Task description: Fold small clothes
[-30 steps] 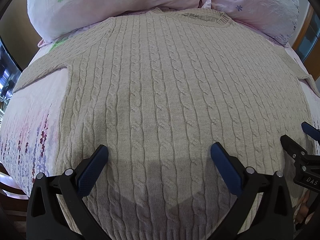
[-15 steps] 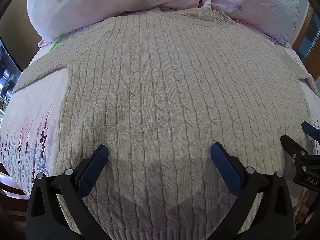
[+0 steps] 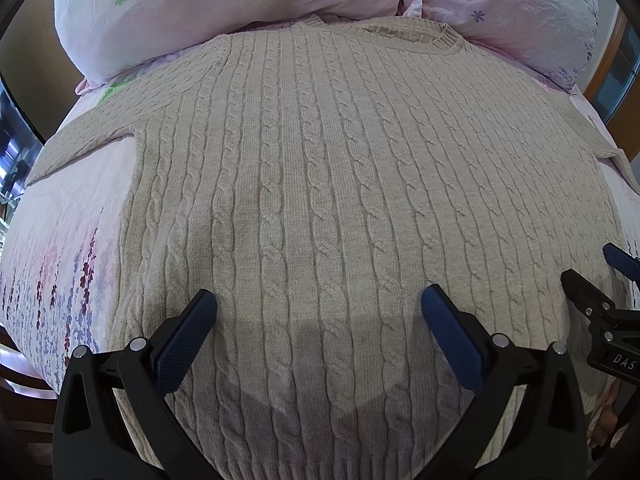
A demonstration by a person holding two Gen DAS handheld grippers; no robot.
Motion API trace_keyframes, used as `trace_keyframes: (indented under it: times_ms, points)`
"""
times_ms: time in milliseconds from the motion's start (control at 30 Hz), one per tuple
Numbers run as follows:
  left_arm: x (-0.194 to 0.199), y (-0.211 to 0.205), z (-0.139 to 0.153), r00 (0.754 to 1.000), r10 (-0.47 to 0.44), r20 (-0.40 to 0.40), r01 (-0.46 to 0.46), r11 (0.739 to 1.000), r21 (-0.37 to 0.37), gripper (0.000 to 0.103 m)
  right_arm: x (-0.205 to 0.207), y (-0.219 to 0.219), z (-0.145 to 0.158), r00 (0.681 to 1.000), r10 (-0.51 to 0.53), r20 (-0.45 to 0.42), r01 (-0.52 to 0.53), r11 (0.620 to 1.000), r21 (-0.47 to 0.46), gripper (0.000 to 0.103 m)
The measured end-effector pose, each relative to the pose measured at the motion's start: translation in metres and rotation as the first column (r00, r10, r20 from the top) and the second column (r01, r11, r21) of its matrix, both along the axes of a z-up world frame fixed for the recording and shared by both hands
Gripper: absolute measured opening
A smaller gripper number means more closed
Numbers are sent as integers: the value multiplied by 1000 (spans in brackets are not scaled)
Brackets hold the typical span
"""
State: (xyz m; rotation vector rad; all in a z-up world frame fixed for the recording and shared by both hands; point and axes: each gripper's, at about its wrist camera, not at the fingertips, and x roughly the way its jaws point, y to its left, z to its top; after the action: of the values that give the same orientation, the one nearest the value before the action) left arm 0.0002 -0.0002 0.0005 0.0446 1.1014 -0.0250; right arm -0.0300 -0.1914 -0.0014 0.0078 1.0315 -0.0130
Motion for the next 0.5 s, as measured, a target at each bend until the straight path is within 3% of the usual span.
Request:
trace_keyframes:
  times_ms: [500]
  points:
    - [0,0,0,1000,-1,-2,1,1000,0,102,0,-1,-1,999,41,6,-41,999,0,101]
